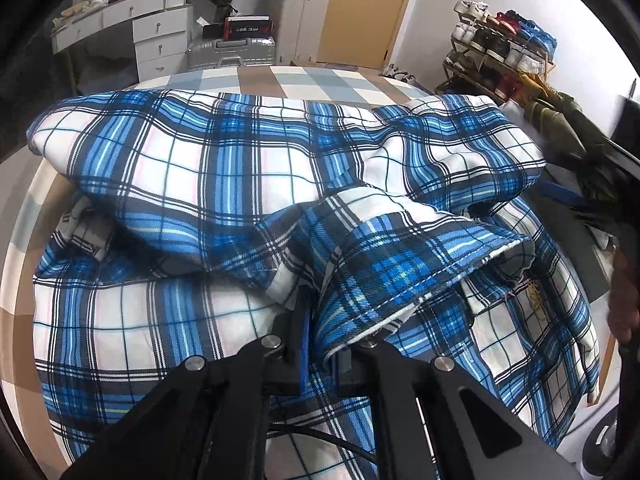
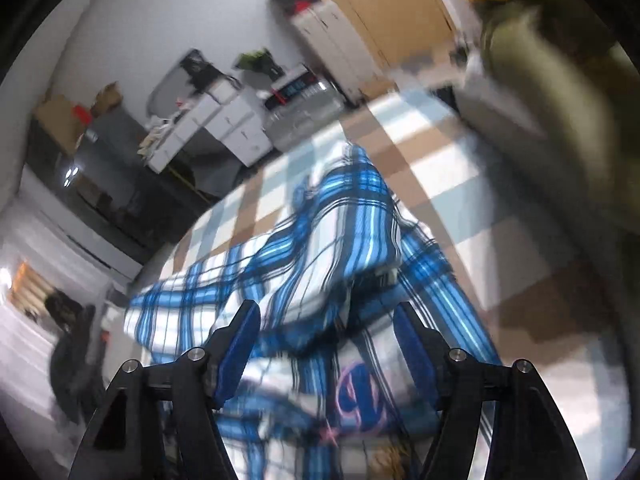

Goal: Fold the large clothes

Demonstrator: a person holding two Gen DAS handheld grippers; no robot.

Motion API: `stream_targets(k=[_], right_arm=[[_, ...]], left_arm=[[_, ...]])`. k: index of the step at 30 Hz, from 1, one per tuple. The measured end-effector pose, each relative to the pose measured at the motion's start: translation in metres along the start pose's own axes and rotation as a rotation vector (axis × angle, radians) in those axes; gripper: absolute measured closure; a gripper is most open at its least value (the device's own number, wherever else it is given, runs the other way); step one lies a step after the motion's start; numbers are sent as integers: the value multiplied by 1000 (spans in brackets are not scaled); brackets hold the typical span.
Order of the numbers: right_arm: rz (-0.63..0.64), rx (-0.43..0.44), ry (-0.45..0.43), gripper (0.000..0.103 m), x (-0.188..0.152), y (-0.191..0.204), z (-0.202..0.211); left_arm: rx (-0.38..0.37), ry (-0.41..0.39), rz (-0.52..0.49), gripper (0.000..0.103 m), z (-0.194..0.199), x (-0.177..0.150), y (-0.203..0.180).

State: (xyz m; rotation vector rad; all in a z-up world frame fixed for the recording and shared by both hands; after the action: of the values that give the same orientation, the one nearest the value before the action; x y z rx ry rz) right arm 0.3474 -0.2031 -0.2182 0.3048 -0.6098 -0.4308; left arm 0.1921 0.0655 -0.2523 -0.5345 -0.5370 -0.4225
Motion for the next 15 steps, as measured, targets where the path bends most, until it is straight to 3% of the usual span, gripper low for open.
stream_targets(k=[3, 4, 9, 15], right_arm=[[-53, 157, 78, 97, 12, 20, -26], [-56, 151, 76, 101, 18, 22, -32], [-21, 56, -25, 101, 40, 3, -21], [240, -270, -20, 99, 12, -16, -54]], left_arm=[[0, 0, 2, 102, 1, 1, 0], [-13, 9, -2, 102, 3, -3, -2], [-37, 18, -85, 102, 5, -10, -24], [-82, 93, -99, 98, -7, -31, -35]])
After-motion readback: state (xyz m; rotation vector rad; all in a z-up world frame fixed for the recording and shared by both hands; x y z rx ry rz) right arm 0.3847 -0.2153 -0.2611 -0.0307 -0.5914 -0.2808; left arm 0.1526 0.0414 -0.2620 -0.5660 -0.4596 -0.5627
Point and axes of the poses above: each gripper's, at about its wrist camera, not at the fingertips, and z roughly against the way its jaws point, y to its left, x to its top, the point moved 10 cm from there along -z, roughly the way its jaws point, and after that the axes turned 14 degrees about -x, right-handed, at the moved point
